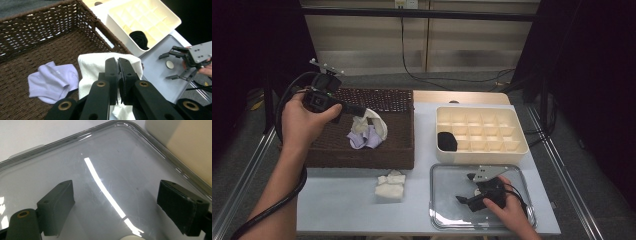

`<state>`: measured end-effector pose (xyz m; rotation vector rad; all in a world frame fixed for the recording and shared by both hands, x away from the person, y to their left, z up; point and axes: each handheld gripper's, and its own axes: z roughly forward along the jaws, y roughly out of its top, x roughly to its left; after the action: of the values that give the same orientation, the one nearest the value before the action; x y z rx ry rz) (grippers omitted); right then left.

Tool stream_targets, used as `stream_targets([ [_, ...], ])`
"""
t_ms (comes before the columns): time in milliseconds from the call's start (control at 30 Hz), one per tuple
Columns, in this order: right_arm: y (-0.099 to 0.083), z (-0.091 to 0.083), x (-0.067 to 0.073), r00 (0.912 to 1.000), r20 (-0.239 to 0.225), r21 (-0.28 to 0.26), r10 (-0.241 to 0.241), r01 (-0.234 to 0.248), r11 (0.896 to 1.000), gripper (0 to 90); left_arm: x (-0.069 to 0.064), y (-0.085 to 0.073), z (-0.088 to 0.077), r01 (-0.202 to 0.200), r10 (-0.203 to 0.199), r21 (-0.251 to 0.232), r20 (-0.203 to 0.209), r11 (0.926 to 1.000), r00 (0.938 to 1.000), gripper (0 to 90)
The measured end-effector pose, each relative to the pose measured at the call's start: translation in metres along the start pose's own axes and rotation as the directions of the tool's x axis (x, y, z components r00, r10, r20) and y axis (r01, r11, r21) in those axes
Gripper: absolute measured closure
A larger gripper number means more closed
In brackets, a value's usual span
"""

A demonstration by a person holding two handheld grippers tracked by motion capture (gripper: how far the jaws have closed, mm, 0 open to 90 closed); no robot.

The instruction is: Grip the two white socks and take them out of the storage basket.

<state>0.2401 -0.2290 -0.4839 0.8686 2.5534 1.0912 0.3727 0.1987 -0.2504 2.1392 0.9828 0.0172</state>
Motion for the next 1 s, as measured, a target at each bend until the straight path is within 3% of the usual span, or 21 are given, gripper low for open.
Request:
stream_targets([
  [367, 0.000, 0.000, 0.000, 1.0000, 0.000, 0.000, 0.000, 0.000, 1.000, 13.7, -0.018, -0.005, 0.001, -0.042, 0.042, 0.004, 0.040, 0.9991, 0.9983, 86.6],
  [700, 0.000, 0.000, 0.000, 1.0000, 0.001, -0.001, 0.002, -0.002, 1.000, 13.8, -0.035, -0.005, -0.009, -0.088, 0.088, -0.015, 0.057, 0.9960, 0.9945, 86.6],
  [1000, 0.000, 0.000, 0.000, 1.0000, 0.002, 0.000, 0.003, -0.003, 1.000, 13.8, -0.043, -0.024, 0.002, -0.102, 0.102, -0.004, 0.097, 0.9948, 0.9900, 86.6],
])
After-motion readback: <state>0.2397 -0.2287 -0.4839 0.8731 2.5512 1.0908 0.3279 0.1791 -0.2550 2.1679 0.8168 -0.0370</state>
